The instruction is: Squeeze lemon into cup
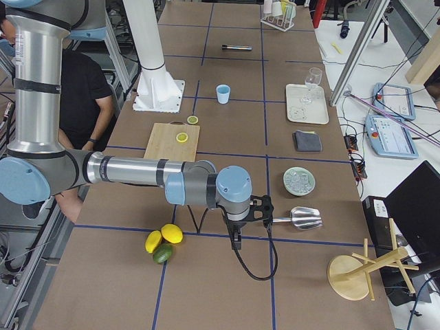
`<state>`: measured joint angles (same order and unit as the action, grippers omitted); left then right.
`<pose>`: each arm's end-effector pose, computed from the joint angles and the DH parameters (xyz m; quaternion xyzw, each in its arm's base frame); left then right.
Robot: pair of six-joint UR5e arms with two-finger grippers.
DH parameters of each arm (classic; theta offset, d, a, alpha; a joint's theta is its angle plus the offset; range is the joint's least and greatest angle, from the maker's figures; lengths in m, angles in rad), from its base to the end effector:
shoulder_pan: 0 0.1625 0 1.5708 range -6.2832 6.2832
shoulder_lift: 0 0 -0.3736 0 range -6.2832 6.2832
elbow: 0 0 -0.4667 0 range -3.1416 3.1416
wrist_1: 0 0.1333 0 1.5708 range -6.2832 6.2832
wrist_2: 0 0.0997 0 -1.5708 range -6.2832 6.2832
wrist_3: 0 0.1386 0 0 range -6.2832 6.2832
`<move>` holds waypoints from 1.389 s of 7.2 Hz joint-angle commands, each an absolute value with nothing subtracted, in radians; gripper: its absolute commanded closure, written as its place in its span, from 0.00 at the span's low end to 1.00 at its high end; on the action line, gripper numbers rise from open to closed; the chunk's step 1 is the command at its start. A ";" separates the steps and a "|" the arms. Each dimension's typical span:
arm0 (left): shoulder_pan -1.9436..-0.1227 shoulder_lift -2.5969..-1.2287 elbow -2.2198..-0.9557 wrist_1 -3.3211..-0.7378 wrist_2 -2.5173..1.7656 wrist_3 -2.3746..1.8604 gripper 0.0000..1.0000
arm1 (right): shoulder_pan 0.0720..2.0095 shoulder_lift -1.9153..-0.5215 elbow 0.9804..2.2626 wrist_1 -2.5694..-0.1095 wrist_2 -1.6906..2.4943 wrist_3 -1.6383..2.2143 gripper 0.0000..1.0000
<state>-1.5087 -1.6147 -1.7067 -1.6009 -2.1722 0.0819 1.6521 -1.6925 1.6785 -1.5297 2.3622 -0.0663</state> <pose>-0.0177 -0.5992 0.5433 0.1030 0.2936 0.0993 0.9452 0.0771 -0.5191 0.6345 0.0409 -0.3834 0.0017 0.9227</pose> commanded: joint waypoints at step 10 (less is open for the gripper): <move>-1.519 -1.591 -1.595 -1.628 -2.385 0.078 0.00 | 1.655 -1.681 1.629 -1.531 2.415 -0.043 0.00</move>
<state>-1.5170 -1.5914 -1.5938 -1.6274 -2.3838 0.0785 1.6550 -1.6906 1.6224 -1.5323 2.4160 -0.0597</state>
